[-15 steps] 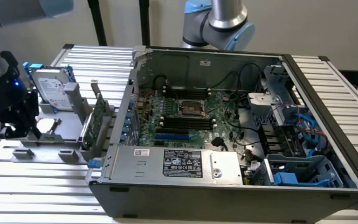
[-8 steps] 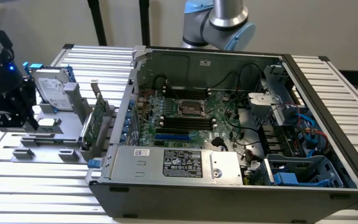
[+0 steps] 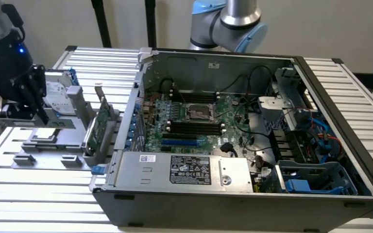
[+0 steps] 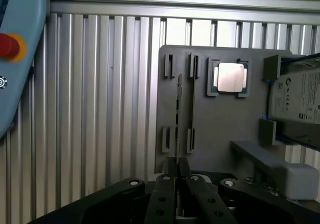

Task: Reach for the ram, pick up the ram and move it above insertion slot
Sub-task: 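Pick up the ram and move it above insertion slot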

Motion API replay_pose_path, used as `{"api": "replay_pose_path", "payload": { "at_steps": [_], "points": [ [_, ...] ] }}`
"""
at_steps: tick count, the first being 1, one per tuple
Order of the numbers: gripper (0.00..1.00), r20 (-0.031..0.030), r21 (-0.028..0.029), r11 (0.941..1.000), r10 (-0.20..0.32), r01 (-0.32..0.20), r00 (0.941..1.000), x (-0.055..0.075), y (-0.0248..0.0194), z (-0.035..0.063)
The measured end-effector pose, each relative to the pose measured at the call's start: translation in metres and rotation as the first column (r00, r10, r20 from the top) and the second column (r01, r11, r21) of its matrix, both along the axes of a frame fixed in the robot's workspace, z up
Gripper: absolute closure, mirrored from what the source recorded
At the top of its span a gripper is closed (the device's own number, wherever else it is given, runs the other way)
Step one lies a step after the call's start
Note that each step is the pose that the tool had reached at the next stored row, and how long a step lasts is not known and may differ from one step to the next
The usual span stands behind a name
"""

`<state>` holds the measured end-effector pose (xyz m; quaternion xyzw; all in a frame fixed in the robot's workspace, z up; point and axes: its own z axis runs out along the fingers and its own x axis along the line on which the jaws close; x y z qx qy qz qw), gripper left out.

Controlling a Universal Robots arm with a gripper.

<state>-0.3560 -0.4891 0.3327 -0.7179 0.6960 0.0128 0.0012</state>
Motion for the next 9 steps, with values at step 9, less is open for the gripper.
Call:
{"api": "replay_pose_path", "payload": {
  "at_steps": [9],
  "points": [
    [0.87, -0.0018, 0.0109, 0.9999, 0.002, -0.002, 1.0, 0.04, 0.0, 0.0407]
  ]
}}
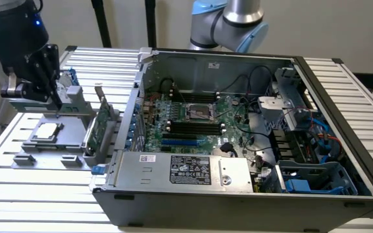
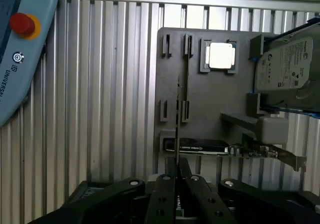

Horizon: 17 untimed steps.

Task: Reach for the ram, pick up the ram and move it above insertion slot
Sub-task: 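Pick up the ram and move it above insertion slot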

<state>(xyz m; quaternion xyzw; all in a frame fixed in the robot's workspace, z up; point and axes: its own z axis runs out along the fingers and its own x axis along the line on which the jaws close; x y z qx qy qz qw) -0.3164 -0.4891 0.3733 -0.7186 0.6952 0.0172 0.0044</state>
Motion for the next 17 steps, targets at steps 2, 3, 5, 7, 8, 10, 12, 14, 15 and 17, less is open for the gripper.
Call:
{"api": "replay_pose_path", "payload": {
  "at_steps": [2, 3, 5, 7, 8, 10, 12, 14, 15, 17],
  "points": [
    [0.87, -0.0006, 0.0024, 1.0, 0.001, -0.001, 1.0, 0.008, 0.0, 0.0089],
    [0.87, -0.0008, 0.0032, 1.0, 0.001, -0.001, 1.0, 0.013, 0.0, 0.0135],
    [0.87, -0.001, 0.0051, 1.0, 0.002, -0.002, 1.0, 0.021, 0.0, 0.0224],
    [0.87, -0.001, 0.0099, 0.9999, 0.003, -0.003, 1.0, 0.03, 0.0, 0.0297],
    [0.87, -0.0012, 0.0133, 0.9999, 0.003, -0.003, 1.0, 0.034, 0.0, 0.0323],
    [0.87, -0.001, 0.0214, 0.9998, 0.004, -0.004, 1.0, 0.043, 0.0, 0.0352],
    [0.87, -0.0011, 0.0309, 0.9995, 0.004, -0.004, 1.0, 0.053, 0.0, 0.0366],
    [0.87, -0.0011, 0.0398, 0.9992, 0.004, -0.004, 1.0, 0.062, 0.0, 0.037],
    [0.87, -0.001, 0.044, 0.999, 0.004, -0.004, 1.0, 0.066, 0.0, 0.037],
    [0.87, -0.001, 0.051, 0.9987, 0.004, -0.004, 1.0, 0.075, 0.0, 0.037]
  ]
}}
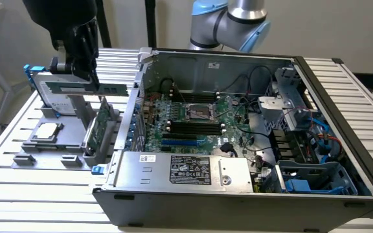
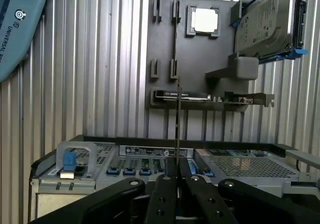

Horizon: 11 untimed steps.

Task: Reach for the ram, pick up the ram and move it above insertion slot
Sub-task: 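Pick up the ram and move it above insertion slot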

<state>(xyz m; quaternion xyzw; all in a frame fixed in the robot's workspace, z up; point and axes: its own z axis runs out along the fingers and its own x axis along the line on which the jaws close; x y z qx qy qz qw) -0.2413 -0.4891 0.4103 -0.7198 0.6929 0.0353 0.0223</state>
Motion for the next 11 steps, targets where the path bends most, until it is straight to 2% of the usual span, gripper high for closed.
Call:
{"api": "replay_pose_path", "payload": {
  "at_steps": [3, 6, 11],
  "points": [
    [0.87, 0.0, 0.008, 1.0, 0.0, 0.0, 1.0, 0.014, 0.0, 0.0],
    [0.87, 0.0001, 0.0128, 0.9999, 0.0, 0.0, 1.0, 0.028, 0.0, 0.0],
    [0.87, -0.0001, 0.0152, 0.9999, 0.0, 0.0, 1.0, 0.05, 0.0003, -0.0001]
  ]
}}
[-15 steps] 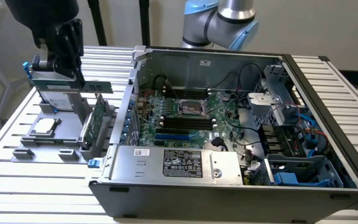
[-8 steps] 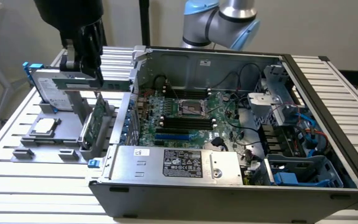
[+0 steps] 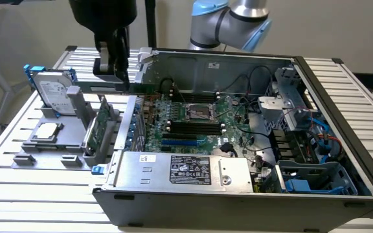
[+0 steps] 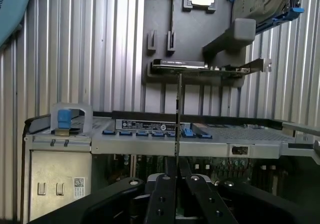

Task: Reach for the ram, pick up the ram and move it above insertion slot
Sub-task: 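Pick up the ram and move it above insertion slot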

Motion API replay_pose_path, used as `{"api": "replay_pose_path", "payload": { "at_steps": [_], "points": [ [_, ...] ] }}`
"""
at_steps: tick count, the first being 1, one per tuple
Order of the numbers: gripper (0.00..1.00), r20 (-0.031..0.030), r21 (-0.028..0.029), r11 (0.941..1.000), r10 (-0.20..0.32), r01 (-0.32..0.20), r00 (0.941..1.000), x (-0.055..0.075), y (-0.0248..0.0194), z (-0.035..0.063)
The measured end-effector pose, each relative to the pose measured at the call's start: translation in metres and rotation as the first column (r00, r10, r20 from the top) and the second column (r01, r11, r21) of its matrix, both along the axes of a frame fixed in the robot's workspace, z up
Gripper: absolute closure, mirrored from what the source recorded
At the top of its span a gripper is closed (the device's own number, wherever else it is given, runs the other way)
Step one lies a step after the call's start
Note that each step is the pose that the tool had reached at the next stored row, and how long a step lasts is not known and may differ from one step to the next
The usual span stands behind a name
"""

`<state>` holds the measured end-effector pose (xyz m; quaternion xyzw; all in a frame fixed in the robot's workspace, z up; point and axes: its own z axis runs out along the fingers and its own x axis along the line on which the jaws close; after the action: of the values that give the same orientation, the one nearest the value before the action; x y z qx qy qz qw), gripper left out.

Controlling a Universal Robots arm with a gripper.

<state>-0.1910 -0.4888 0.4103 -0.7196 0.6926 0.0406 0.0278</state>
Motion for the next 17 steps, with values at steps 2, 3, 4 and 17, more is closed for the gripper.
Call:
{"api": "replay_pose_path", "payload": {
  "at_steps": [2, 3, 4, 17],
  "points": [
    [0.87, -0.0001, 0.0, 1.0, 0.0, 0.0, 1.0, 0.009, 0.0003, 0.0],
    [0.87, -0.0001, 0.0, 1.0, 0.0, 0.0, 1.0, 0.013, 0.0004, -0.0001],
    [0.87, -0.0001, 0.0, 1.0, 0.0, 0.0, 1.0, 0.018, 0.0005, -0.0001],
    [0.87, -0.0003, 0.0, 1.0, 0.0, 0.0, 1.0, 0.077, 0.0055, -0.0049]
  ]
}}
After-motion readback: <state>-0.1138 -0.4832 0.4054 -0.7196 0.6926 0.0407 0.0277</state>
